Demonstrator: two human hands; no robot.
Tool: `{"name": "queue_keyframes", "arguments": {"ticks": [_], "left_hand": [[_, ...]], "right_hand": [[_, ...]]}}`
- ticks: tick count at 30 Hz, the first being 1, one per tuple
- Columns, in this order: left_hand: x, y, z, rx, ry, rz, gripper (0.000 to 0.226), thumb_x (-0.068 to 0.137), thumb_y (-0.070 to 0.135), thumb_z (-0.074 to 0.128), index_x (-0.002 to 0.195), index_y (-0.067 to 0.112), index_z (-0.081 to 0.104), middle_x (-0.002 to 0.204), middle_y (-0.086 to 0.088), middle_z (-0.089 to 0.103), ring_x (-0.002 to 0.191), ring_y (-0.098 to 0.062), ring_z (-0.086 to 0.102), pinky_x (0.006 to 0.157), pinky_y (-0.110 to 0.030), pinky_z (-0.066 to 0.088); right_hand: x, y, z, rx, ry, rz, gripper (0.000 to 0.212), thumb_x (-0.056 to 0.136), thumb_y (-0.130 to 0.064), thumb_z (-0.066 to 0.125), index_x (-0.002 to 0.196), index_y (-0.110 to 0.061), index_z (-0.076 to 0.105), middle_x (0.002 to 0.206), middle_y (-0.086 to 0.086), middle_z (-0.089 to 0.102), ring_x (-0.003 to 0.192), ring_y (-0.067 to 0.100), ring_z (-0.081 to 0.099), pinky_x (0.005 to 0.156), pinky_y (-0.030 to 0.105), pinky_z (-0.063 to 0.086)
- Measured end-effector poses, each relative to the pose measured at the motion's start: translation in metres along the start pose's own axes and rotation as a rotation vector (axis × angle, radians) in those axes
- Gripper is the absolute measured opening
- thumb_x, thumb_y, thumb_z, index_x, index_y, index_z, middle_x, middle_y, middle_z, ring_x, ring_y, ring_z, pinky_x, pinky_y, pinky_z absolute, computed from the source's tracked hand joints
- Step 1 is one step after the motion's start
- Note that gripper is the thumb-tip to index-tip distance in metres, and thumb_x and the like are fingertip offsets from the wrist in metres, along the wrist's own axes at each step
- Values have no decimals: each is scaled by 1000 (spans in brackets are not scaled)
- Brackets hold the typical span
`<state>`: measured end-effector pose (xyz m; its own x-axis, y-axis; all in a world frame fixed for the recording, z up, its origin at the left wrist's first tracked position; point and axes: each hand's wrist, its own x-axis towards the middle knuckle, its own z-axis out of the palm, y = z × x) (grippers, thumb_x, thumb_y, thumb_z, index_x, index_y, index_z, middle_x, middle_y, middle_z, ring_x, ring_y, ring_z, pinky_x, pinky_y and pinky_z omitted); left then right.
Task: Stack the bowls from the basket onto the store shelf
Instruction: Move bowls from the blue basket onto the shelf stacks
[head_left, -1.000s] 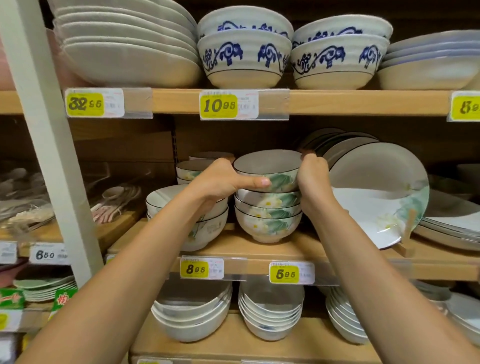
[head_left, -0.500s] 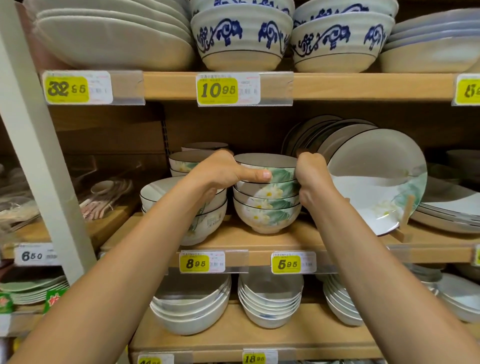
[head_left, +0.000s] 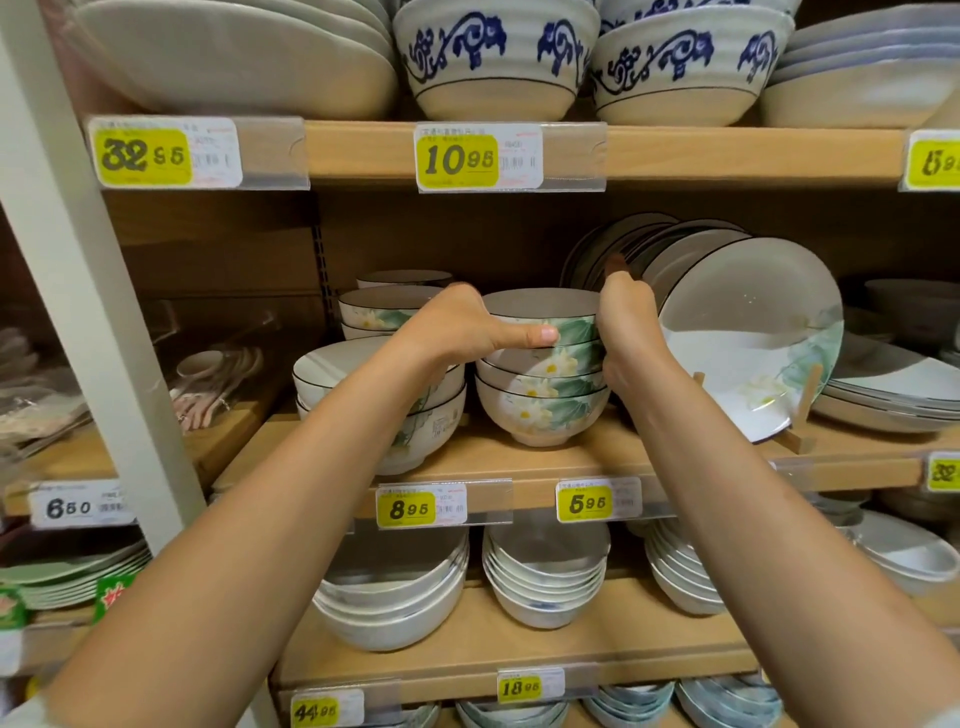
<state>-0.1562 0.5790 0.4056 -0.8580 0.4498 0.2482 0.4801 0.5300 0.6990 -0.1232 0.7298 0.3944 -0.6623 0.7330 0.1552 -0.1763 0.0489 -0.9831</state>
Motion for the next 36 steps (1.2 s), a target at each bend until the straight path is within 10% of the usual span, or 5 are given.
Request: {"name": "queue_keyframes", "arguments": {"ticks": [5,10,14,21,36], "left_hand": [[-13,3,-7,0,98,-3,66,57,64,81,84,12,51,78,1,44,72,-14,45,61,-30,36],[-51,8,-14,-112,138,58,89,78,41,77,149,11,33,148,-4,44,133,-15,45,109,-31,38],[-103,18,-10,-270,310,99,54,89,21,67,139,14,49,133,0,60,117,-2,56,87,-3,43],[-191,5,14,-521,576,-83,25,92,10,60,116,17,64,105,3,74,103,-10,68,95,-33,53],[-400,-113,20,-574,858,-616,15,94,10,54,101,15,65,92,-2,76,83,-13,72,71,-20,55]], "right_hand": [[-16,1,-8,-110,-37,-227,40,101,-43,31,129,-18,43,107,-6,48,88,4,47,80,25,34],[-43,8,-25,-45,-78,-446,30,101,-37,37,127,-27,48,109,-22,51,101,-6,47,80,9,34],[-63,19,-41,81,-80,-501,33,97,-28,43,126,-25,59,117,-16,59,104,-11,52,82,2,39],[-101,48,-61,345,-341,-344,26,88,-22,43,92,-30,68,95,-6,71,96,9,67,80,20,53],[-281,182,2,47,-1067,294,29,97,-7,41,81,-11,66,74,9,72,64,16,68,54,19,53]]}}
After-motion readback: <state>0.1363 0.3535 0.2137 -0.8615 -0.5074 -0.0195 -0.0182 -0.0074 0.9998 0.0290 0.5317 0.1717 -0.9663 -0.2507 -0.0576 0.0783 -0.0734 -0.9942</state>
